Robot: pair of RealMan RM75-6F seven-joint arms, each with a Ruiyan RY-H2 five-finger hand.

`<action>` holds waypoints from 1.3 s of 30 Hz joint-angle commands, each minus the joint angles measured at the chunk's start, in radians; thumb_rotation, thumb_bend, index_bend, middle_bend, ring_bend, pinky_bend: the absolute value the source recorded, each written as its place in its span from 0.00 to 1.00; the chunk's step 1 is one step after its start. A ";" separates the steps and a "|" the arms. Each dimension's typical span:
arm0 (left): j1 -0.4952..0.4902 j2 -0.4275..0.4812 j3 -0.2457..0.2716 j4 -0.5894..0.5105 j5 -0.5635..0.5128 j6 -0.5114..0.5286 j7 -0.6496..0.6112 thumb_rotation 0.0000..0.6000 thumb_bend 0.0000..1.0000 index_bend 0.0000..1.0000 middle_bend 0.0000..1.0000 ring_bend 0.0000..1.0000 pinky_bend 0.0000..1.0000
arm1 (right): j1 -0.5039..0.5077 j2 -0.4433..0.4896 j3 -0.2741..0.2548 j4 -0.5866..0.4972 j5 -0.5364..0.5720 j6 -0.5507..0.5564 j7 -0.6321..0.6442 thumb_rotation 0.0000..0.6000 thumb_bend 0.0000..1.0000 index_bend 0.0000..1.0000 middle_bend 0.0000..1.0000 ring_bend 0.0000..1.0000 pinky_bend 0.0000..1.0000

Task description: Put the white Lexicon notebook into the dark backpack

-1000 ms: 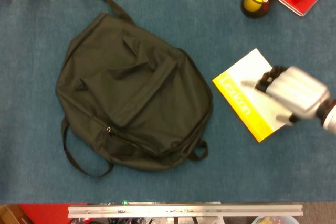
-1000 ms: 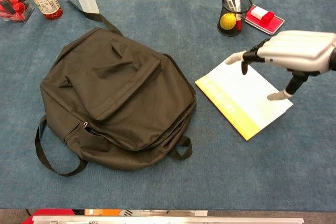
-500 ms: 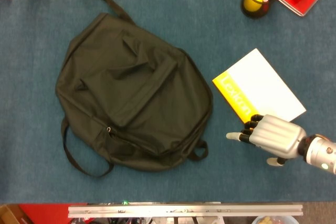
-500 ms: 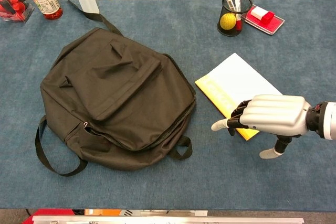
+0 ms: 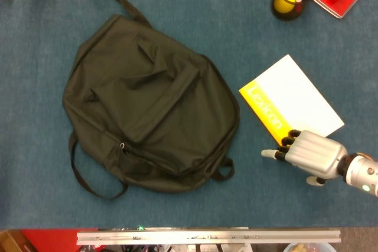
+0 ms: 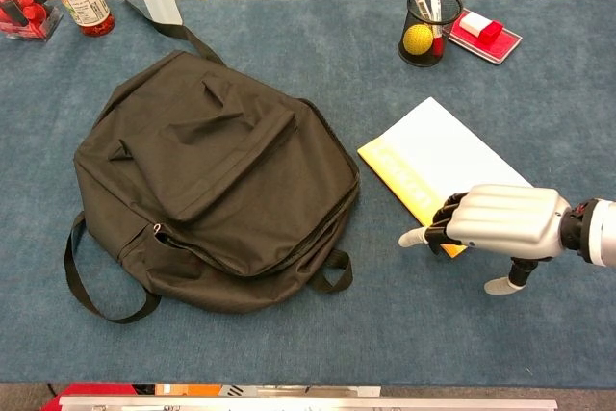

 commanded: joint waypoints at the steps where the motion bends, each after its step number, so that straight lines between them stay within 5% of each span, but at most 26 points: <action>1: -0.001 0.000 0.002 0.001 0.003 -0.002 -0.002 1.00 0.27 0.23 0.29 0.27 0.28 | -0.009 0.004 -0.003 0.013 0.011 0.003 -0.017 1.00 0.17 0.13 0.35 0.23 0.22; 14: -0.004 0.003 0.012 0.005 0.022 -0.007 -0.036 1.00 0.27 0.23 0.29 0.27 0.28 | -0.046 0.040 0.016 0.069 0.090 0.029 -0.098 1.00 0.17 0.13 0.36 0.23 0.22; 29: 0.000 0.000 0.009 0.015 0.016 -0.003 -0.054 1.00 0.27 0.23 0.29 0.27 0.28 | -0.052 0.007 0.140 0.236 0.348 0.008 -0.085 1.00 0.17 0.13 0.36 0.23 0.22; 39: 0.003 0.000 0.007 0.017 0.010 -0.002 -0.052 1.00 0.27 0.23 0.29 0.27 0.28 | -0.067 0.095 0.059 0.058 0.102 0.071 0.031 1.00 0.17 0.13 0.36 0.24 0.22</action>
